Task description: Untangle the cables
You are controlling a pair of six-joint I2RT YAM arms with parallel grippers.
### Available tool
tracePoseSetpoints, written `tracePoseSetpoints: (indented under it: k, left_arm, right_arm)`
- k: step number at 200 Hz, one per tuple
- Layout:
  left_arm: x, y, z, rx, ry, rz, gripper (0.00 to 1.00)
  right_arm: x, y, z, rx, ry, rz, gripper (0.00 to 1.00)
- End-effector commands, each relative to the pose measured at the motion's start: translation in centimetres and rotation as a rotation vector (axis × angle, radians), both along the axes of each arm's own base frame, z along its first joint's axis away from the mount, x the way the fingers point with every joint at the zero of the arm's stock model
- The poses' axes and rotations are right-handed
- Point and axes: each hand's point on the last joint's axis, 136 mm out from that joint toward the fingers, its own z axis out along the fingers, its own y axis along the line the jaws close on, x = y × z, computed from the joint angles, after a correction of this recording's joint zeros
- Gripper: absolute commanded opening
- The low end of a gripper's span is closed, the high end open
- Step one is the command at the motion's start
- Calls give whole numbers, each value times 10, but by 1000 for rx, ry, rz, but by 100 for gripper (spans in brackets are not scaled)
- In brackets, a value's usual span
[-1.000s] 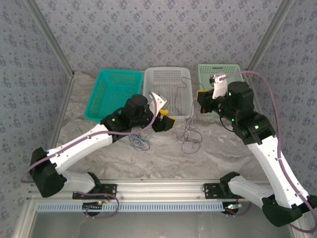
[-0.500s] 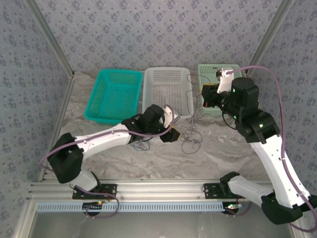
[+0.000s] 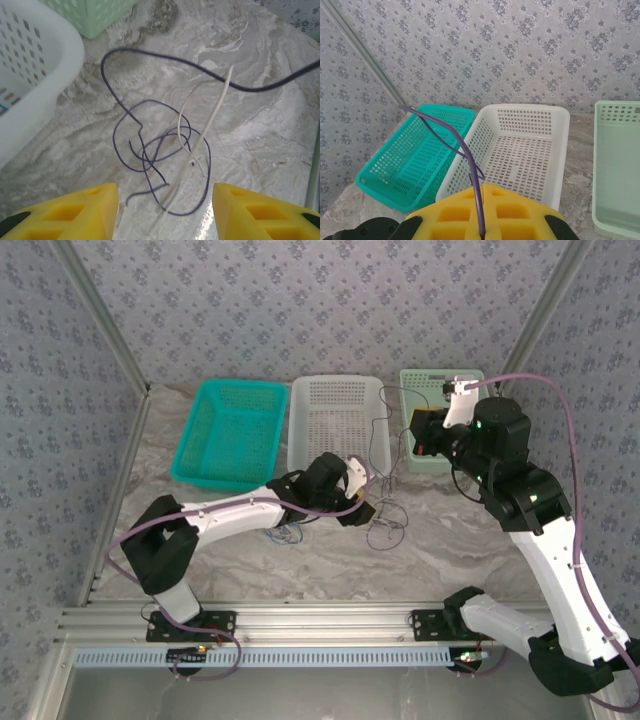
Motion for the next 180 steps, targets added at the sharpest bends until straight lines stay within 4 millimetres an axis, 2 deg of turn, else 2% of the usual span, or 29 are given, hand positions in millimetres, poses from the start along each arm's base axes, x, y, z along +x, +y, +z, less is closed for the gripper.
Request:
tracePoseSetpoints:
  k: [1, 39, 69, 89, 101, 121, 153, 163, 180]
  left_arm:
    - [8, -18, 19, -61, -90, -48, 52]
    - [-7, -38, 19, -123, -20, -145, 38]
    - [-12, -43, 10, -119, 7, -154, 12]
    - [-9, -39, -1, -81, 17, -131, 0]
    - [-6, -35, -11, -41, 27, -106, 0]
    - [-3, -30, -30, 27, 56, -77, 0]
    - [0, -24, -50, 77, 102, -30, 0]
    - [0, -23, -52, 79, 111, -21, 0]
    - [-1, -24, -51, 68, 115, -23, 0]
  right_arm:
    - [-9, -1, 19, 45, -34, 14, 0]
    - [-9, -3, 23, 53, -44, 7, 0]
    - [-5, -8, 24, 44, -46, -16, 0]
    - [0, -18, 31, 3, -65, -59, 0]
    - [8, -32, 40, -39, -94, -121, 0]
    - [18, -49, 67, -54, -158, -183, 0]
    - [32, -56, 97, -55, -213, -203, 0]
    - [38, -58, 101, -61, -223, -211, 0]
    - [53, -65, 96, -81, -200, -240, 0]
